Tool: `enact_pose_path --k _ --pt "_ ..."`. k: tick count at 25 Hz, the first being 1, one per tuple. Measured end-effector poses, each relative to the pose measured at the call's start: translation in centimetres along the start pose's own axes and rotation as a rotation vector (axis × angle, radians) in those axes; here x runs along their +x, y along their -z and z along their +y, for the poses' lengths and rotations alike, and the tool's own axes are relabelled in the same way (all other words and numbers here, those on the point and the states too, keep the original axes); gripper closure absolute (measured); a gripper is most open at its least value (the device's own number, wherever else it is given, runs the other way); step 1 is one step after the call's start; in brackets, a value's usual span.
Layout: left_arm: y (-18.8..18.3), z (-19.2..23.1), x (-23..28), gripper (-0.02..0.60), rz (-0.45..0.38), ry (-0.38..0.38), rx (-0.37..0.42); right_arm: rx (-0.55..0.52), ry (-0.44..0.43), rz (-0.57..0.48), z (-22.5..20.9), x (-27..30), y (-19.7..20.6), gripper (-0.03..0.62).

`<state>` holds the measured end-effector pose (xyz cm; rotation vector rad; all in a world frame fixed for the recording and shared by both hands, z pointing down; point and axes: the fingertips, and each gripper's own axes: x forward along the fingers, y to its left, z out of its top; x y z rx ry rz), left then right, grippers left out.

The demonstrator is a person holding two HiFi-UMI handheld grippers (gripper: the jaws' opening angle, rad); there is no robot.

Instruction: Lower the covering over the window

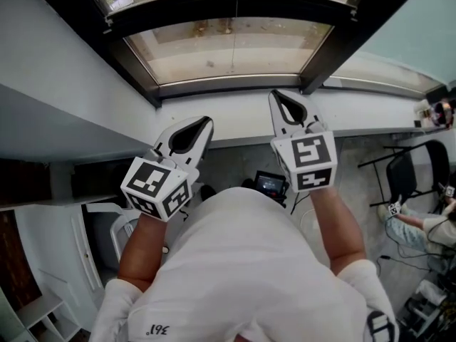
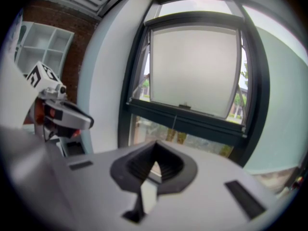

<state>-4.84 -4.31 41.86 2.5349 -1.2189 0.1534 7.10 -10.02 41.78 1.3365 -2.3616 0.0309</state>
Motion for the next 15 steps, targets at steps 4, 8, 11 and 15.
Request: enact_pose_path --k 4,8,11,15 --pt "0.2 0.1 -0.1 0.552 0.001 -0.005 -0.008 -0.015 0.009 0.001 -0.4 0.0 0.0 0.572" --pt "0.2 -0.4 0.2 0.551 0.006 0.002 -0.013 -0.029 0.014 0.012 -0.7 -0.4 0.2 0.572" --pt "-0.6 -0.2 0.5 0.551 -0.006 0.002 -0.008 -0.033 0.014 -0.001 -1.0 0.0 -0.6 0.572" --pt "-1.0 0.6 0.7 0.552 -0.020 -0.014 -0.010 -0.058 0.012 -0.026 -1.2 0.9 -1.7 0.572"
